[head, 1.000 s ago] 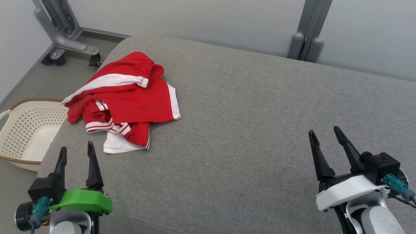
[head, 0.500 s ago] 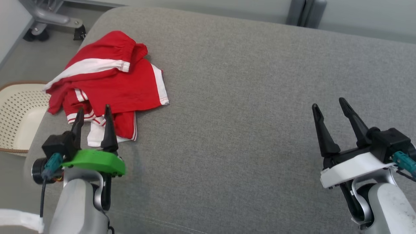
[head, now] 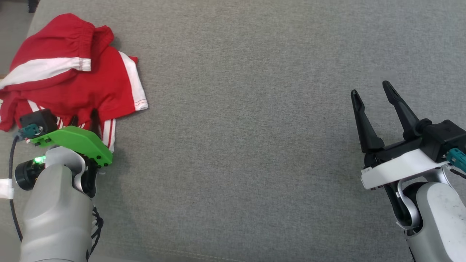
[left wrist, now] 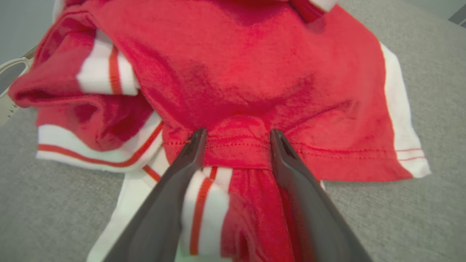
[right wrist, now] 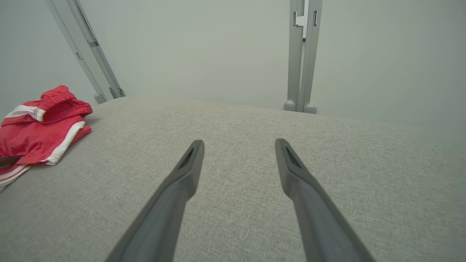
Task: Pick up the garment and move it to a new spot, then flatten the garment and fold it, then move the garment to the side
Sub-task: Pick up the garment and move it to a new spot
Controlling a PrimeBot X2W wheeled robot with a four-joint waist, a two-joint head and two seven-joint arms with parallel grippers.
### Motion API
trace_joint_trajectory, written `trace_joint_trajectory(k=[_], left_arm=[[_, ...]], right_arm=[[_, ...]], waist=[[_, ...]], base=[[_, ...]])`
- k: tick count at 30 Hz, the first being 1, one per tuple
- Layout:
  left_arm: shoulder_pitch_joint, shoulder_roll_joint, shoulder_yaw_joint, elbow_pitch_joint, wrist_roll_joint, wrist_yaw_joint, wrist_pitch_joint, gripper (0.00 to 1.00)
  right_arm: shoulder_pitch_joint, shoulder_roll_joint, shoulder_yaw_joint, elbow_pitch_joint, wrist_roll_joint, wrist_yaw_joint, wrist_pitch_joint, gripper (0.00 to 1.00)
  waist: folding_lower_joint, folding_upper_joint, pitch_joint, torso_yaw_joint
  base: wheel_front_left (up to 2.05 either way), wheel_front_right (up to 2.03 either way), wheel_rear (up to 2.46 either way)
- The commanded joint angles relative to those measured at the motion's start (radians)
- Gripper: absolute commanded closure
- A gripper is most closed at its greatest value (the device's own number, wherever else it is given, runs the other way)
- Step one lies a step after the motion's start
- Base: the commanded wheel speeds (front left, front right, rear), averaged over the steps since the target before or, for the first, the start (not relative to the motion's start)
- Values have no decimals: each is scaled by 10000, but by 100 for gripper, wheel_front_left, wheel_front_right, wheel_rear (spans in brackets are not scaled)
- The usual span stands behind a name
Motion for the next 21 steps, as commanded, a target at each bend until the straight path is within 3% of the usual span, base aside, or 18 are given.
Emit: trace_joint_trajectory(k=[1, 11, 16, 21], left_arm=[[-205, 125, 34, 149, -66, -30, -147, 100], [304, 876, 321, 25, -286, -89, -1831, 100], [1049, 946, 279, -863, -34, 83, -1993, 100], [2084, 606, 10, -2335, 250, 165, -2013, 100]], right_arm=[[-174, -32, 34, 28, 82, 3, -136, 0], [127, -44, 285, 401, 493, 3, -777, 0], [532, 115, 323, 583, 494, 3, -912, 0], [1048, 203, 297, 609, 439, 3, -865, 0]], waist=[[-1, 0, 256, -330], [-1, 0, -844, -787], [-1, 0, -1668, -1180], [-1, 0, -2465, -1667]], base=[[0, 0, 0], [0, 0, 0], [0, 0, 0], [0, 0, 0]])
